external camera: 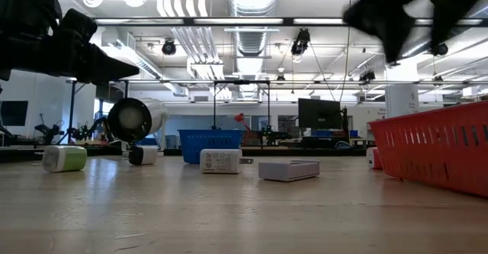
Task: Pick & Place Office items
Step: Put the blue charger adapter into the red bin, then put the white digital clock into the blue bin
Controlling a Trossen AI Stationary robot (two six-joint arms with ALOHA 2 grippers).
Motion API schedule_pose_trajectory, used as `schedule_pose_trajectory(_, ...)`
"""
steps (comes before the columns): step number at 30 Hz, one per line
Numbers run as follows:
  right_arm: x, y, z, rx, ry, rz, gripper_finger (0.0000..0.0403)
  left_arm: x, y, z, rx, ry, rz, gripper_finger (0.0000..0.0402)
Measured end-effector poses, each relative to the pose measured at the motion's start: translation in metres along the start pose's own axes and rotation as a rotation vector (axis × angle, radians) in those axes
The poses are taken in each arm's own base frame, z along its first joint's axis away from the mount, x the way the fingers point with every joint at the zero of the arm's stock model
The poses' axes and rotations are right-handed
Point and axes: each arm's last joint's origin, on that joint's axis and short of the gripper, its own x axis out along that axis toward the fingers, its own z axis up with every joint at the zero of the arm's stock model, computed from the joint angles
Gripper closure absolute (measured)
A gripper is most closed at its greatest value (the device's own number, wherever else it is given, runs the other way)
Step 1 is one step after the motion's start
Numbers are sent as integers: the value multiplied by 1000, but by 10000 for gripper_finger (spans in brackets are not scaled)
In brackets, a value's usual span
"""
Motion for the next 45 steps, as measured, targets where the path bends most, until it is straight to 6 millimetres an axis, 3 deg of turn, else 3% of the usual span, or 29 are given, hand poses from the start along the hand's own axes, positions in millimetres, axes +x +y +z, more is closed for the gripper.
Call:
schedule_pose_trajectory(4,-45,-8,0,-30,-289,-217,217,0,0,0,0,0,-1,392)
schedule_pose_trajectory(9,-106,-15,-16,-86,-562,-176,264,0,0,0,-27,0,0,392)
schedule_pose_trajectory(13,-141,-24,-33,-117,-776,-208,324,0,0,0,-40,-1,0,392)
schedule_pose_trajectory(16,-154,-32,-48,-142,-936,-222,367,0,0,0,-42,1,-1,392)
schedule_pose_trajectory(19,-154,-43,-64,-147,-1050,-206,390,0,0,0,-42,3,-1,392)
schedule_pose_trajectory(30,-129,-81,-127,-63,-1335,-247,394,0,0,0,-38,4,-1,392)
schedule_pose_trajectory(38,-103,-90,-170,24,-1407,-322,394,0,0,0,-38,5,-4,392)
schedule_pose_trajectory(45,-76,-90,-193,22,-1438,-358,394,0,0,0,-38,6,8,392)
